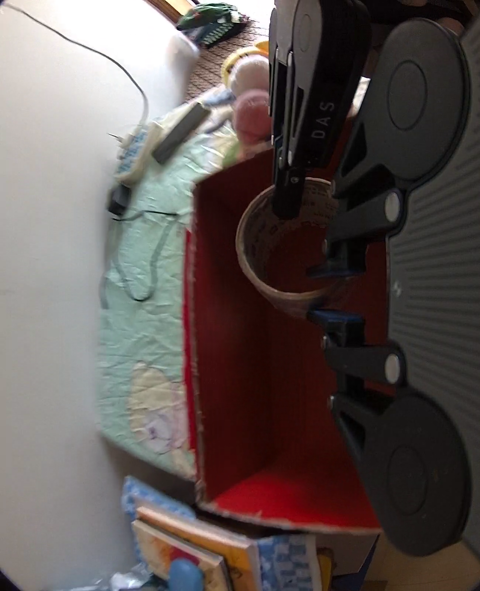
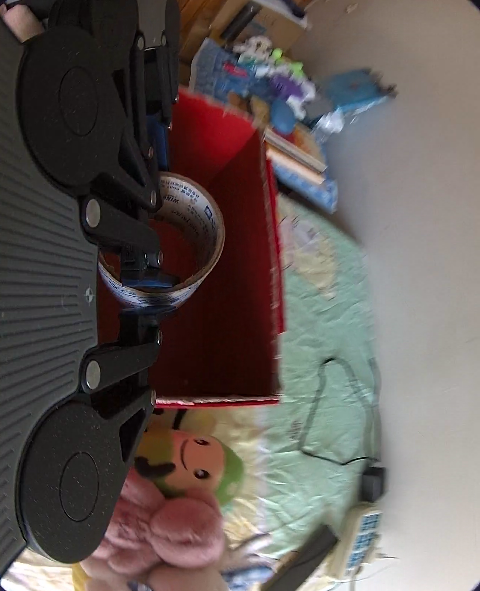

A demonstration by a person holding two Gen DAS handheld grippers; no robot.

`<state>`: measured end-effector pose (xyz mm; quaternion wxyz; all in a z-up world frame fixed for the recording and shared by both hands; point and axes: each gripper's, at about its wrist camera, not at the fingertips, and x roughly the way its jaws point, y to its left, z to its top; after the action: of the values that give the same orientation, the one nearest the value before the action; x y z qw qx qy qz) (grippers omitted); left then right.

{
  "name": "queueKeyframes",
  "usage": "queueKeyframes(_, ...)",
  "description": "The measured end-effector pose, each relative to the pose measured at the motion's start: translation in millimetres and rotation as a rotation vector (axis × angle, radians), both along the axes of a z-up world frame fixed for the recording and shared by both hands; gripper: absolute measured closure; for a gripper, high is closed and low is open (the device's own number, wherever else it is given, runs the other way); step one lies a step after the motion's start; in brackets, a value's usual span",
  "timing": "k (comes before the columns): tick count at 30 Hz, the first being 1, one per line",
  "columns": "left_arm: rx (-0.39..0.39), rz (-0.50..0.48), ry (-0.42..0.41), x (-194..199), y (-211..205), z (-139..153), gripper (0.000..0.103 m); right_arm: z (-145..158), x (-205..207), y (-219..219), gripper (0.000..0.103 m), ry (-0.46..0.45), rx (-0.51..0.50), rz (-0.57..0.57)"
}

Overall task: Organize objects
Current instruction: 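Carry the tape roll with the left tool into the red box and release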

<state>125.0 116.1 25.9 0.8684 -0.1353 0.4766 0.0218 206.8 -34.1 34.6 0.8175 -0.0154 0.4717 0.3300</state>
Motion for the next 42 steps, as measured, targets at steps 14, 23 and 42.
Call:
queueKeyframes(14,-0.059,-0.106,0.141,48.4,19.0,-50.0,0.091,-25.2,11.3,33.6,0.090,-0.009,-0.165,-0.062)
queueKeyframes(23,0.014,-0.120,0.064,37.9,30.8,-38.8,0.086,-15.6,11.9,30.1,0.081,0.014,-0.086,-0.132)
queueKeyframes(42,0.259,-0.058,0.057,17.0,47.5,-46.0,0.069,-42.3,-2.3,66.1,0.082,0.286,-0.043,-0.133)
